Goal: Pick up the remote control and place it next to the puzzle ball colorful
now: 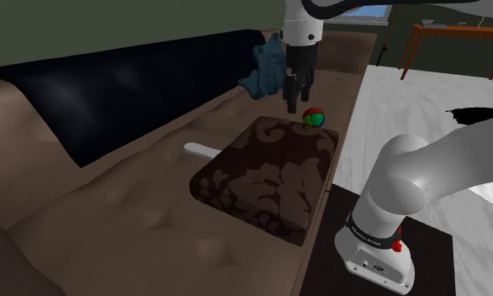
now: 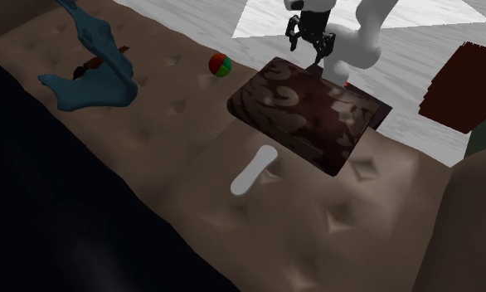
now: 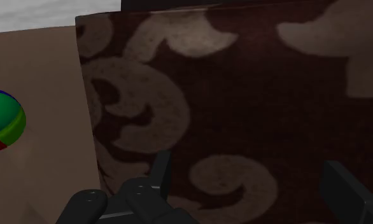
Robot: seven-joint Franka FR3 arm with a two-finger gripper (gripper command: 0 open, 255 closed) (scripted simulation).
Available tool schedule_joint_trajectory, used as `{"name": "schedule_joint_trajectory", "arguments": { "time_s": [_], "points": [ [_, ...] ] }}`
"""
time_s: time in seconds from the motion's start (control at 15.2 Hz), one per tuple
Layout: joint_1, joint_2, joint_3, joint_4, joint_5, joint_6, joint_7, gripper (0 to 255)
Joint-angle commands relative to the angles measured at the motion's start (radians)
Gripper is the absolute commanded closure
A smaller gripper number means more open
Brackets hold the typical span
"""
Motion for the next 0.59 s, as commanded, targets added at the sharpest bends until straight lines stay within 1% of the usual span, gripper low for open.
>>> {"name": "schedule_joint_trajectory", "arguments": {
  "time_s": [0.0,0.26,0.53],
  "points": [
    [0.0,0.0,0.0,0.0,0.0,0.0,0.0,0],
    [0.009,0.123,0.018,0.002,0.014,0.125,0.018,0],
    [0.016,0.258,0.035,0.026,0.024,0.24,0.035,0]
  ]
}}
